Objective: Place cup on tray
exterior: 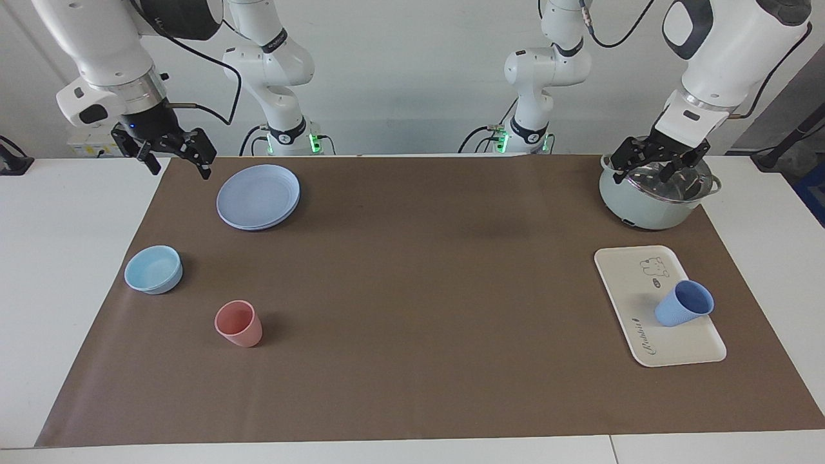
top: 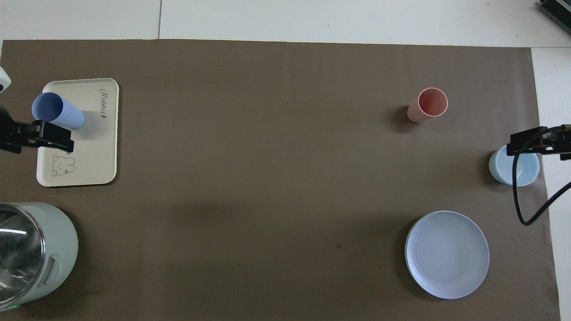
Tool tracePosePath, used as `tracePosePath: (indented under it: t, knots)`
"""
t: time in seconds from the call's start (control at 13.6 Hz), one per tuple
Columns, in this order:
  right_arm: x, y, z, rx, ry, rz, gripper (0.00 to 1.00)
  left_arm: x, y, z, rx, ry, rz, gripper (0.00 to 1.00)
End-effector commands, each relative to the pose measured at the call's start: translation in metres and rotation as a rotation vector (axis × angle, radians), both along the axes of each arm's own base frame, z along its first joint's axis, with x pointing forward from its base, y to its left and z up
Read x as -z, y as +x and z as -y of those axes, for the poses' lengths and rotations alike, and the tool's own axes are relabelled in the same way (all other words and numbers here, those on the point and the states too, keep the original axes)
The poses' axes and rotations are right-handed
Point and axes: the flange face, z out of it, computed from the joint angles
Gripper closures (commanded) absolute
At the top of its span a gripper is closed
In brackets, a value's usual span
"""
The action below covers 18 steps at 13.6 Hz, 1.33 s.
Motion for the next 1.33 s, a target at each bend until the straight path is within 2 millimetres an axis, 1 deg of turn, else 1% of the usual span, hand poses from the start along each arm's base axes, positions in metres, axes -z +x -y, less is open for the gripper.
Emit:
tracePosePath:
  t: [0.0,0.07,0.22,0.37,0.44,0.66,1.25]
  knots:
    - [0.001,0.001,0.005,0.012,-0.001,0.008,0.00,-0.002,-0.007,-0.001,-0.005,-0.006,-0.002,0.00]
    - [0.002,0.001,0.009,0.017,0.000,0.006,0.00,-0.002,-0.007,-0.002,-0.006,-0.006,-0.002,0.00]
    - [0.003,0.000,0.011,0.019,-0.004,-0.003,0.00,-0.002,-0.007,-0.002,-0.006,-0.006,-0.002,0.00]
    - [0.003,-0.003,0.007,-0.013,-0.009,-0.031,0.00,-0.002,-0.007,-0.001,-0.005,-0.006,-0.002,0.00]
    - [0.002,-0.004,0.000,-0.025,-0.011,-0.034,0.00,-0.002,-0.007,-0.001,-0.005,-0.006,-0.002,0.00]
    - [-0.002,-0.006,-0.009,-0.023,0.003,-0.040,0.00,-0.002,-0.007,-0.002,-0.006,-0.006,-0.002,0.00]
    - [-0.007,-0.008,-0.008,-0.006,0.006,-0.033,0.00,-0.002,-0.007,-0.001,-0.005,-0.006,-0.002,0.00]
